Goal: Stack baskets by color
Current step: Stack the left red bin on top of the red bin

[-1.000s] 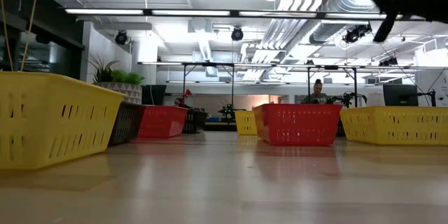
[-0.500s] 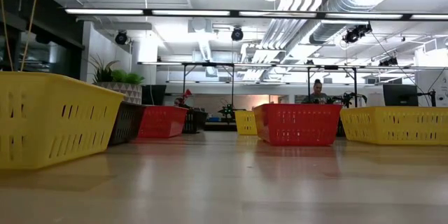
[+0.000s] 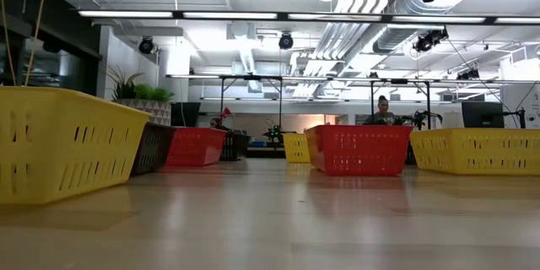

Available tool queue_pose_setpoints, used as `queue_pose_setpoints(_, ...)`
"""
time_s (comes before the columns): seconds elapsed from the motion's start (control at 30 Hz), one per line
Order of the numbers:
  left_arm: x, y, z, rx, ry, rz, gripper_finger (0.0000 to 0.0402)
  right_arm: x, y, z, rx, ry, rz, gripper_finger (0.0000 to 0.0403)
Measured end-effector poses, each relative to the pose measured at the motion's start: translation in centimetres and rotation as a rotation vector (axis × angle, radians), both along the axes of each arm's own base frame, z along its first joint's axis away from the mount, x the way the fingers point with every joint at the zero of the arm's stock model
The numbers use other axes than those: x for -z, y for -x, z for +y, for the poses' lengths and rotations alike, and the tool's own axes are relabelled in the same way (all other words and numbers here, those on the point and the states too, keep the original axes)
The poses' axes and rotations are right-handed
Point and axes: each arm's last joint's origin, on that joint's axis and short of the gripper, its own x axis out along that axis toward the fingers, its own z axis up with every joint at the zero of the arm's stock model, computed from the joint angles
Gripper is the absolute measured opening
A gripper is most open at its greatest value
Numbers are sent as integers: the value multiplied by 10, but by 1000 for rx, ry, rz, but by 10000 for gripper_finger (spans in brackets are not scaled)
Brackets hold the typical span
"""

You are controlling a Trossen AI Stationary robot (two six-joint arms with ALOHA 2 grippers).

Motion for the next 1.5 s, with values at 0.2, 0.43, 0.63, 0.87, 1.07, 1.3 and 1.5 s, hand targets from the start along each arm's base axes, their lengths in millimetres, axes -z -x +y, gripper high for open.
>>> queue_pose_setpoints(0.2, 0, 0, 0, -8, -15, 3, 1, 0, 0, 0, 12, 7, -1, 0)
queue_pose_setpoints(0.43, 0, 0, 0, -8, -15, 4, 1, 0, 0, -1, 19, 8, -1, 0)
queue_pose_setpoints(0.63, 0, 0, 0, -8, -15, 4, 1, 0, 0, -1, 20, 8, -1, 0)
queue_pose_setpoints(0.87, 0, 0, 0, -8, -15, 4, 1, 0, 0, -1, 20, 8, -1, 0)
queue_pose_setpoints(1.07, 1, -1, 1, -40, -7, 6, 1, 0, 0, -1, 21, 8, -1, 0)
queue_pose_setpoints(1.3, 9, -13, 7, -90, 21, 158, 53, 0, 0, -1, 35, 8, 0, 0)
queue_pose_setpoints(1.5, 30, -17, 18, -233, 130, 555, 147, 0, 0, -1, 35, 9, 0, 0)
